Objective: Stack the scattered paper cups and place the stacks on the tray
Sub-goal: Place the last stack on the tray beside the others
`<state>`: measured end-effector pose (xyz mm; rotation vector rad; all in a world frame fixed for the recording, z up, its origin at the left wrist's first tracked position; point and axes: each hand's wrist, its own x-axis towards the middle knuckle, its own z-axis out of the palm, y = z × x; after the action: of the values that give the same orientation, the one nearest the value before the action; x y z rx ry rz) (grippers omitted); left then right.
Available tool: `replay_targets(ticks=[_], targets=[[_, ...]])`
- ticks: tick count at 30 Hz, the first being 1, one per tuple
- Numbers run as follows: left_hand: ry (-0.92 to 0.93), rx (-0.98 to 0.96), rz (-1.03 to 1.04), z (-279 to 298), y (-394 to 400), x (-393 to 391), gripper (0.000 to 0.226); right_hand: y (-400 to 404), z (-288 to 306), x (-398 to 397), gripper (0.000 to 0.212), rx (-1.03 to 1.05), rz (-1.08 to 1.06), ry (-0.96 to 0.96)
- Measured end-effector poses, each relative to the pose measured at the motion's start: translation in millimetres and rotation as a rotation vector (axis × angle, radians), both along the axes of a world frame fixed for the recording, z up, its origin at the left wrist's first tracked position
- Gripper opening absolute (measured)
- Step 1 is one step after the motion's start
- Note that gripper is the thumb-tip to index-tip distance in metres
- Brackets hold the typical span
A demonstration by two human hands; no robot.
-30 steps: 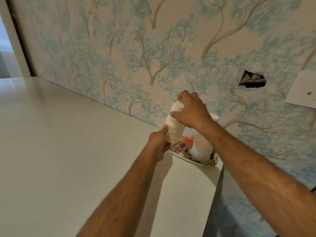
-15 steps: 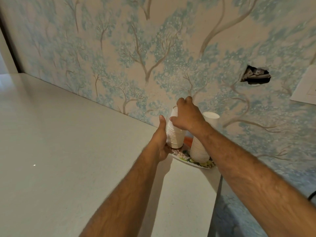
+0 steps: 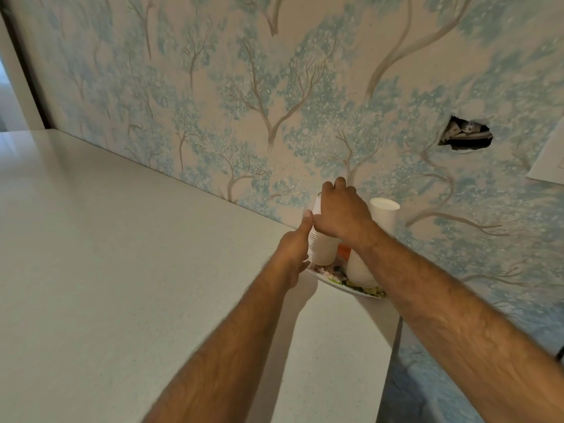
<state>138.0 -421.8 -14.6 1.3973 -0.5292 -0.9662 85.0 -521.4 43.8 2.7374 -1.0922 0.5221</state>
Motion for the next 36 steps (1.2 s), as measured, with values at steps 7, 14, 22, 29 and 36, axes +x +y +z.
replay_targets(ticks=[7,14,22,29,36], targets=[[-0.886,0.109,0.229,-9.7,32.9,-2.4,0.056,19.9,2.8,-20.5,0.07,-0.155,0.1,-0.17],[-1.483,0.238,0.131,-26.5,90.1,-13.1,0.074,67.6,-21.1,-68.4,0.082,-0.159,0.139,-0.262],[-1.547,0.319,-0.03,-35.6,162.5,-69.3,0.092,149.2,-70.3,-167.3,0.092,-0.07,0.014,-0.186],[-1.511,0.222,-0.09,-51.7,203.8,-128.9,0.083,213.6,-106.3,-268.4,0.094,0.034,-0.087,-0.191],[-1.596,0.145,-0.147,-58.5,234.2,-217.6,0.083,260.8,-147.4,-369.2,0.091,0.085,-0.138,-0.167]])
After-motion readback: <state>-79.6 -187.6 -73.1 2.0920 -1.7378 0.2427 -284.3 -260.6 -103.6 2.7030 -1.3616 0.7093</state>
